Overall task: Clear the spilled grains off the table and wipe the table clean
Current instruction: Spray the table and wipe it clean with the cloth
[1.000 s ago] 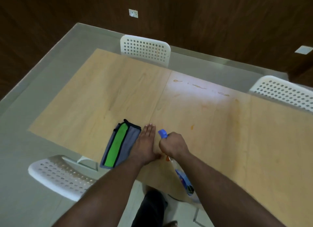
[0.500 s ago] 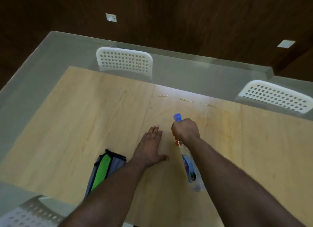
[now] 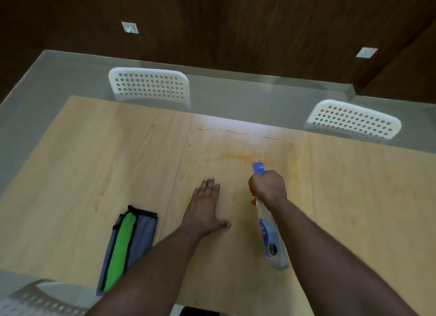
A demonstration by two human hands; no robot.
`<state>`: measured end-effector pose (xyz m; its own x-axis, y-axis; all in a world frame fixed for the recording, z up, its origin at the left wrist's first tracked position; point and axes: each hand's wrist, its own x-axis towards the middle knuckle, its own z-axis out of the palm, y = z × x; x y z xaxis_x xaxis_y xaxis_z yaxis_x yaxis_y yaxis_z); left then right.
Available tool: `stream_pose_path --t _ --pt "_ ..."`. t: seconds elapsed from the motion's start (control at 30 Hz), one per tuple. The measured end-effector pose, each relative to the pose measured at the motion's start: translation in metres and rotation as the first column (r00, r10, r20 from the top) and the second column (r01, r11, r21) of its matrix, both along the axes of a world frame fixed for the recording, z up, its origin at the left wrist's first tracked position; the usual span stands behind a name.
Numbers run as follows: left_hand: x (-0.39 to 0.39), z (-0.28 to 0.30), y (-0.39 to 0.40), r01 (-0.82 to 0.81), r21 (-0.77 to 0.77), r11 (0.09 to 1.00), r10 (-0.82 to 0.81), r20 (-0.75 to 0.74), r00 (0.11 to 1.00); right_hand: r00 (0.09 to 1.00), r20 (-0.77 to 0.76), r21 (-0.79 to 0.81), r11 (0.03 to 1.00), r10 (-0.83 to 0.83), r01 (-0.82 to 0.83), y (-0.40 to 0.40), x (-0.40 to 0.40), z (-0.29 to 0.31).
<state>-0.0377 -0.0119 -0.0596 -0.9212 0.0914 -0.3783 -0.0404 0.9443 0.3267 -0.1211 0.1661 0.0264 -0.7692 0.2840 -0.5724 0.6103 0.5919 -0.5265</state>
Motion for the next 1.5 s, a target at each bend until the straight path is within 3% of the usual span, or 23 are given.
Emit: stream_pose_path --t 0.13,0.33,0.63,0.8,0.9,1.1,1.27,1.5 --pt "0.021 0.000 -0.004 -0.040 0.009 0.999 0.040 0.002 0.999 0.975 0.042 -0.009 0.976 0.219 -0.219 -0.024 0.021 0.000" --pt "0.047 0.002 -0.002 -0.082 -0.017 0.996 0.082 0.007 0.997 0.955 0.094 0.001 0.960 0.280 -0.281 -0.030 0.062 -0.003" --pt "0.081 0.005 0.029 -0.061 -0.061 0.996 0.064 0.038 0.997 0.997 0.061 0.008 0.999 -0.040 0.040 0.038 0.112 0.005" --pt "0.110 0.006 0.038 -0.087 -0.074 0.993 0.090 0.035 0.995 0.997 0.074 -0.036 0.999 -0.028 0.031 0.049 0.145 0.007" --pt "0.127 0.004 0.038 -0.111 -0.059 0.992 0.114 0.039 0.993 0.990 0.114 -0.075 0.995 0.080 -0.072 0.038 0.163 0.000" --pt "0.152 0.003 0.038 -0.157 -0.038 0.987 0.159 0.032 0.987 0.919 0.055 -0.041 0.921 0.390 -0.388 0.005 0.198 -0.005" --pt "0.169 0.003 0.046 -0.152 -0.038 0.988 0.153 0.035 0.988 0.956 0.046 -0.028 0.957 0.290 -0.289 0.017 0.215 -0.005" --pt "0.168 0.011 0.084 -0.049 -0.050 0.998 0.051 0.037 0.998 0.999 -0.047 -0.005 1.000 0.005 -0.005 0.079 0.214 0.004"
